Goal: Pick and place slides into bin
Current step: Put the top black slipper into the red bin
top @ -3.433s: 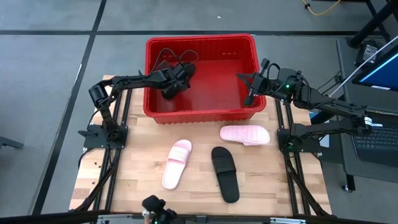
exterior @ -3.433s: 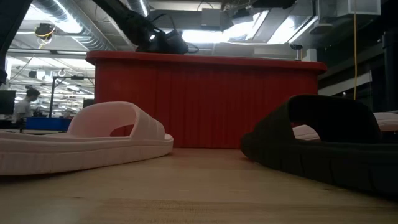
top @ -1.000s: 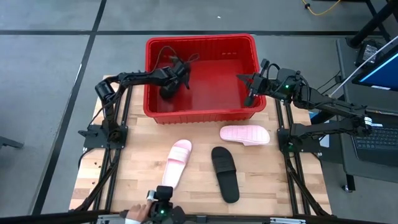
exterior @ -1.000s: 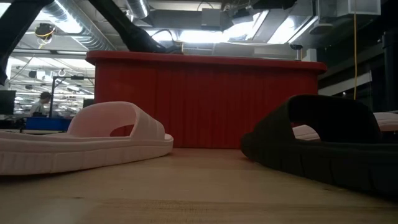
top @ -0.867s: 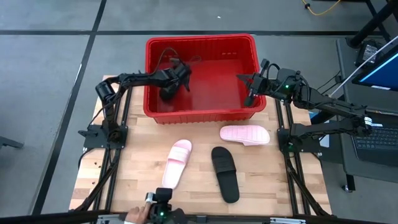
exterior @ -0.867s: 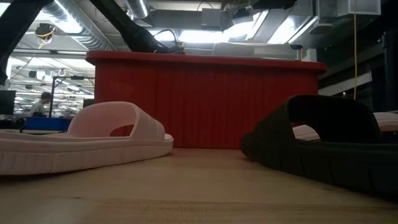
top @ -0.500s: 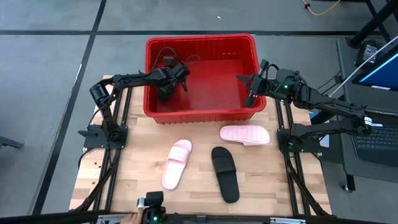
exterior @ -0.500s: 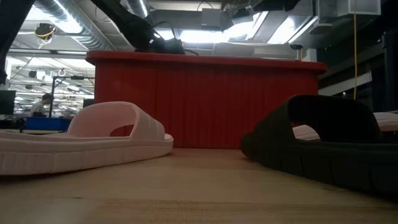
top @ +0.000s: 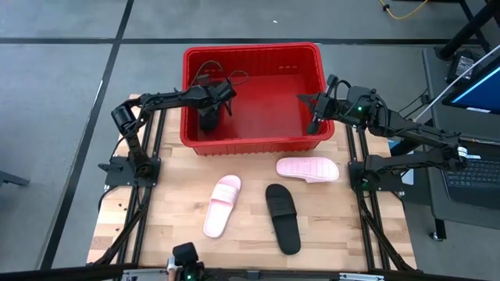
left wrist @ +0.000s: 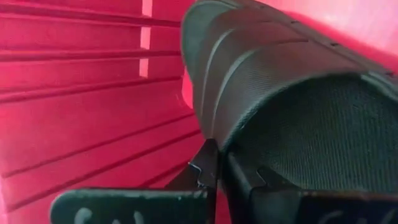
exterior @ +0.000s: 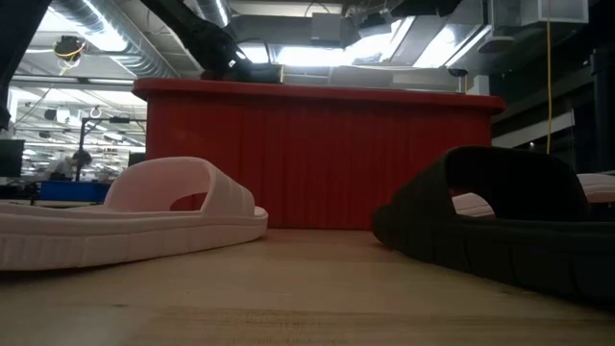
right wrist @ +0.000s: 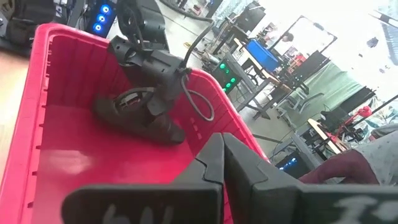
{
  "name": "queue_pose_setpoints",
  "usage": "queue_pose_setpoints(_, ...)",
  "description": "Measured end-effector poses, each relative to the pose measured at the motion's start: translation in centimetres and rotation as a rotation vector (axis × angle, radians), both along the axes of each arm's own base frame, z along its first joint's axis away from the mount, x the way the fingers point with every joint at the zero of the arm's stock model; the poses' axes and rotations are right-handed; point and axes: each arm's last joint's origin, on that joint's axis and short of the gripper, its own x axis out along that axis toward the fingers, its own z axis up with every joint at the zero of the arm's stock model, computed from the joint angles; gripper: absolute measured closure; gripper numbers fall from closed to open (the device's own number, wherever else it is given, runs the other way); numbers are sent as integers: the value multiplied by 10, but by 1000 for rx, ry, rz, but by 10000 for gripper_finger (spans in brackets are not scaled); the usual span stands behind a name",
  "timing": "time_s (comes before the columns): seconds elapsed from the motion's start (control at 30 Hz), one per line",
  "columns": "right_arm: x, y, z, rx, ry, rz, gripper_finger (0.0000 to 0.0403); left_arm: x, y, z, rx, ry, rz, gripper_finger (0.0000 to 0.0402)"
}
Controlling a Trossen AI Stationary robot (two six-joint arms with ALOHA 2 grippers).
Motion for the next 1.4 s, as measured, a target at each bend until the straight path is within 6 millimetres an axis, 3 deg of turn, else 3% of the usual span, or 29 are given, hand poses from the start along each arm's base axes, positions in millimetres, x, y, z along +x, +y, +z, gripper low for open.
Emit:
queue_pose_setpoints(0.47, 0, 0, 0, 3, -3, 0, 397, -12, 16, -1, -25, -76, 67, 398)
queue_pose_setpoints(1.17, 0, 0, 0, 3, -3, 0, 397, -12, 25, -5, -28, -167, 106, 397)
queue_pose_setpoints(1.4, 0, 0, 0, 3, -3, -1, 397, -12, 25, -6, -28, -191, 127, 354)
